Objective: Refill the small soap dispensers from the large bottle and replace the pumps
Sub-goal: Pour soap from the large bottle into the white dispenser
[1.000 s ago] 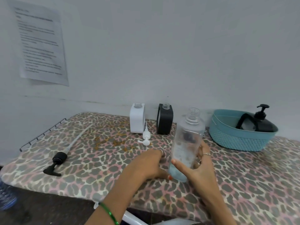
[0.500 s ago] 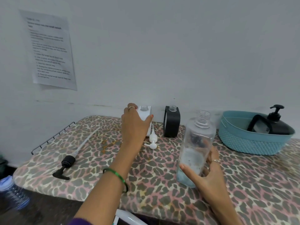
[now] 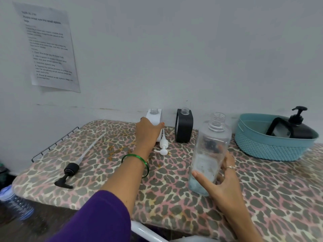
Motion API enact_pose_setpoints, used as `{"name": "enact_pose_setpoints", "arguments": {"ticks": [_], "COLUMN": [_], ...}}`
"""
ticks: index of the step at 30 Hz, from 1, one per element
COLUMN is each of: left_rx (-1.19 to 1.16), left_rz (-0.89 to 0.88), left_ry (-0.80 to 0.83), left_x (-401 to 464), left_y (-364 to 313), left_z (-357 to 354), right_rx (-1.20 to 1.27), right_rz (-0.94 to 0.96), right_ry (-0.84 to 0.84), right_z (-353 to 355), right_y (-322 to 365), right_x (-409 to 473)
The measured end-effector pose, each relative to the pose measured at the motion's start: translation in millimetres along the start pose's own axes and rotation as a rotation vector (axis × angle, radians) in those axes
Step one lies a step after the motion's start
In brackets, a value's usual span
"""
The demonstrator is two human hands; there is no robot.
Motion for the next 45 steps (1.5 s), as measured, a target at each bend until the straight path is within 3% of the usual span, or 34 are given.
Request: {"name": "enact_pose_setpoints", "arguments": {"ticks": [18, 28, 35, 40, 45], "left_rx": [-0.206, -0.384, -0.458, -0.555, -0.444], "left_rz": [-0.205, -0.3, -0.386, -0.339, -0.364], "left_ry": [-0.254, -0.051, 0.057, 0.126, 0.146], "left_x": [-58, -135, -138, -155, -150], "left_y": [21, 53, 56, 81, 77], "left_z": [63, 75, 61, 44, 43], "right_rx": [-0.041, -0.036, 0.025, -0.135, -0.383], "right_rz": [0.009, 0.017, 0.008, 0.033, 0.155], "right_ry": [0.014, 0.025, 0.068, 0.006, 0.007], "right_z": [2, -1, -3, 7, 22], "right_y": [-1, -2, 3, 5, 11], "right_x": [0, 1, 18, 1, 16]}}
Point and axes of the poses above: each hand's wrist, its own x-axis towards the middle knuckle, its own z-axis out of the back of the hand, y = z × x, the point moved 1 cm from there along x, towards the middle knuckle, and after that the axes turned 6 degrees about y, right-handed, at the moved point
